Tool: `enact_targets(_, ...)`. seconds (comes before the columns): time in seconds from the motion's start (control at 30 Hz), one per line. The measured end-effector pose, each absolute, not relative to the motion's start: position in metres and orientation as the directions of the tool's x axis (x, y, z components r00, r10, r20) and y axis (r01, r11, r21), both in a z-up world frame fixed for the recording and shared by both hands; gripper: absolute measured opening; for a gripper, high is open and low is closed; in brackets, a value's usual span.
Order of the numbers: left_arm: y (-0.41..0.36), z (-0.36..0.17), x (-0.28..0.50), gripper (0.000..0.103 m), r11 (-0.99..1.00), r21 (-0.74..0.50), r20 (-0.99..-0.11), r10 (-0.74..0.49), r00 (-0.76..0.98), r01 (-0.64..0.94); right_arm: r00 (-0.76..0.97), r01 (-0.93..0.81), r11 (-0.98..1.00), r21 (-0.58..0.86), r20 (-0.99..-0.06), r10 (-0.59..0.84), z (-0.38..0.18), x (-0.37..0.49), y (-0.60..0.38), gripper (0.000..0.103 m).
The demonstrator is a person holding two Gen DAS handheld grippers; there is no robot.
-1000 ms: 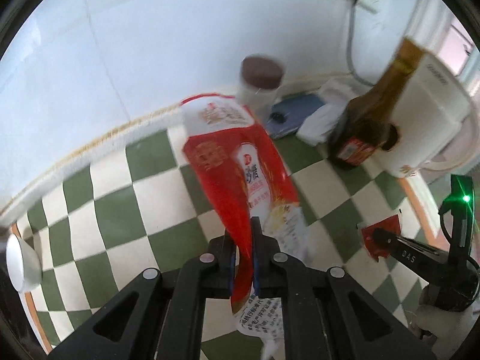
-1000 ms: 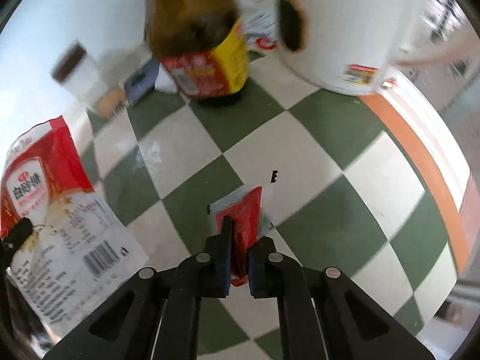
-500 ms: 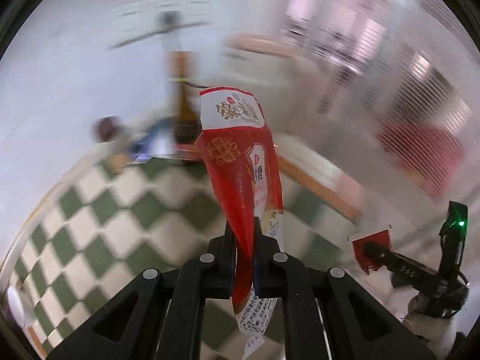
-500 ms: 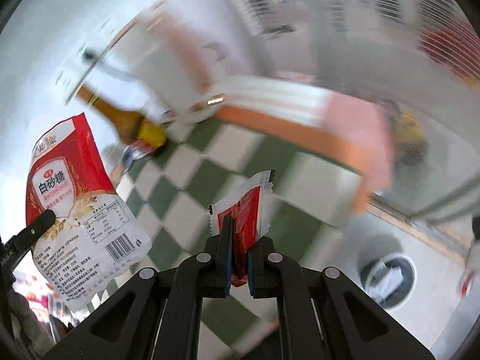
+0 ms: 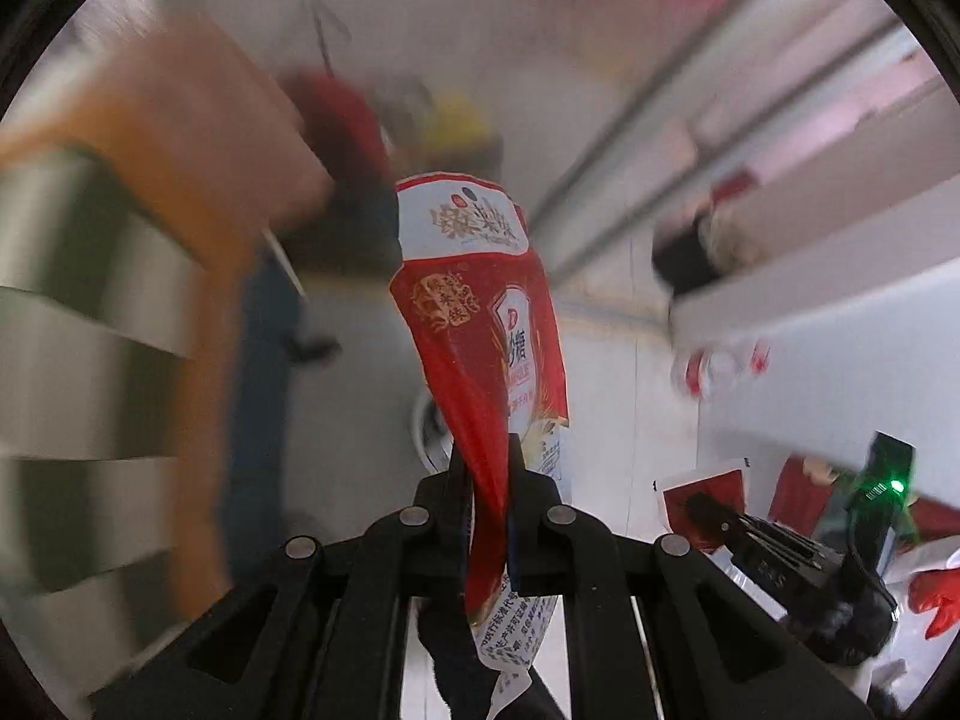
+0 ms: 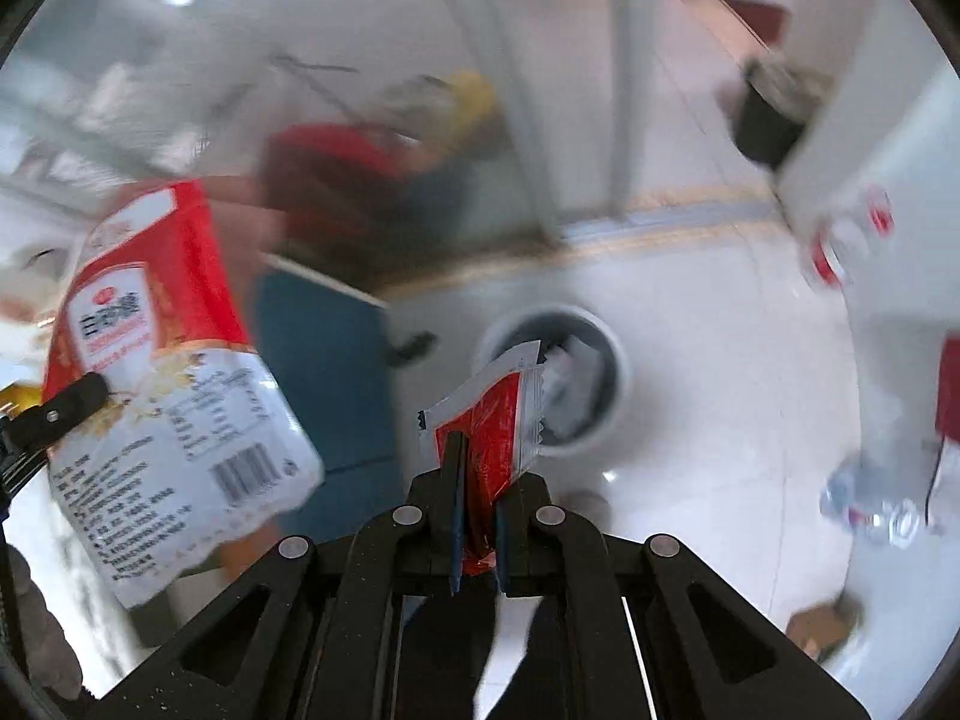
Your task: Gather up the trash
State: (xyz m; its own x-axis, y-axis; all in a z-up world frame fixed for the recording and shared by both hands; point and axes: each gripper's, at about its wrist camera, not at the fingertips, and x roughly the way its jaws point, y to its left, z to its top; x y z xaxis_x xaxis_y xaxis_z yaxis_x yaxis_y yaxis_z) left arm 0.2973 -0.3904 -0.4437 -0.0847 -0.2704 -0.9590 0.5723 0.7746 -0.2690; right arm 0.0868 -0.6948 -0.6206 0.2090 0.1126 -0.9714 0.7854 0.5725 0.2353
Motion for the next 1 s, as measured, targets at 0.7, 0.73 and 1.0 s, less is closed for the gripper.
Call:
enact_targets(0.7,-0.528,-0.907,0.268,0.040,0.787,-0.254,-0.867,0.072,-0.493,0.562,0.121,0.865,0.427,0.262,-0.937,0.329,-1.004,0.065,-0.777,0.008)
enact_targets(0.73,-0.525,-0.900,0.271,0.047,0.790,-0.255,-0.872,0.061,-0.485,0.558,0.122,0.865,0.426,0.265,-0.935,0.334,-1.007,0.067,-0.777,0.009)
enact_targets(1.0,-0.496,-0.823,0.299,0.102,0.792,-0.111,-0.971,0.042,-0.236,0.600,0.144,0.868,0.398,0.296,-0.918,0.368,-0.999,0.085,-0.786,0.063)
